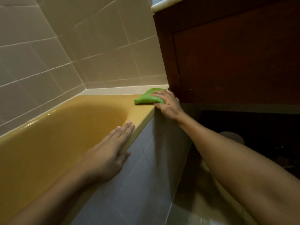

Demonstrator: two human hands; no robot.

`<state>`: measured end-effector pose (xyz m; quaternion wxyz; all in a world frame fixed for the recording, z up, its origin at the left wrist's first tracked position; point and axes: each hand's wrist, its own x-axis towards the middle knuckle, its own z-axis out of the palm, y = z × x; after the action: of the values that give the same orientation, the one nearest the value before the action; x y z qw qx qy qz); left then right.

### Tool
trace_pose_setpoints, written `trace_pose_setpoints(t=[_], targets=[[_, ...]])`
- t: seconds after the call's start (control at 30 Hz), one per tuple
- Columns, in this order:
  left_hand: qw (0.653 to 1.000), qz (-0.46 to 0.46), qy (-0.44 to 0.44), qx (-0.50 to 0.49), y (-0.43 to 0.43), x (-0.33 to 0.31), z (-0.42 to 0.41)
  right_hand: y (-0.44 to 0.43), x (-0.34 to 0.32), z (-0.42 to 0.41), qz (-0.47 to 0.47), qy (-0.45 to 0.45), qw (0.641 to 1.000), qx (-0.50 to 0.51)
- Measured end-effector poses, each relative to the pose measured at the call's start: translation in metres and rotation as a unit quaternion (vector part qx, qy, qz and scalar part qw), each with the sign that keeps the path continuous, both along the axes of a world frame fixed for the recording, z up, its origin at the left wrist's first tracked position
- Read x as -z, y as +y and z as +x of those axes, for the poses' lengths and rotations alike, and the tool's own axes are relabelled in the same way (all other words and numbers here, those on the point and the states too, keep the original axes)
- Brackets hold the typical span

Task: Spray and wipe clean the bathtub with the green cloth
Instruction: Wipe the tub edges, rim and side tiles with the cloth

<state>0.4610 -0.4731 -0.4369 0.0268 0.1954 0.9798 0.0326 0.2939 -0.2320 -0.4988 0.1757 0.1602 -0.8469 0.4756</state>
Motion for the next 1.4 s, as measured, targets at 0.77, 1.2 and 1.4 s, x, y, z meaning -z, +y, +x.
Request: trace_pose_setpoints(t=[0.77, 1.2, 1.4], targets=[[0.996, 0.072, -0.032, -0.053, 0.0, -0.004, 0.002, 0.012, -0.007, -0.029, -0.103, -0.04, 0.994, 0.012], [0.996, 0.046, 0.044, -0.063, -0.001, 0.003, 0.016, -0.052, 0.019, 0.05, -0.132, 0.05, 0.99, -0.027], [0.993, 0.019, 0.094, -0.069, -0.028, 0.007, 0.065, -0.103, 0.026, 0.124, -0.095, 0.086, 0.991, -0.035]])
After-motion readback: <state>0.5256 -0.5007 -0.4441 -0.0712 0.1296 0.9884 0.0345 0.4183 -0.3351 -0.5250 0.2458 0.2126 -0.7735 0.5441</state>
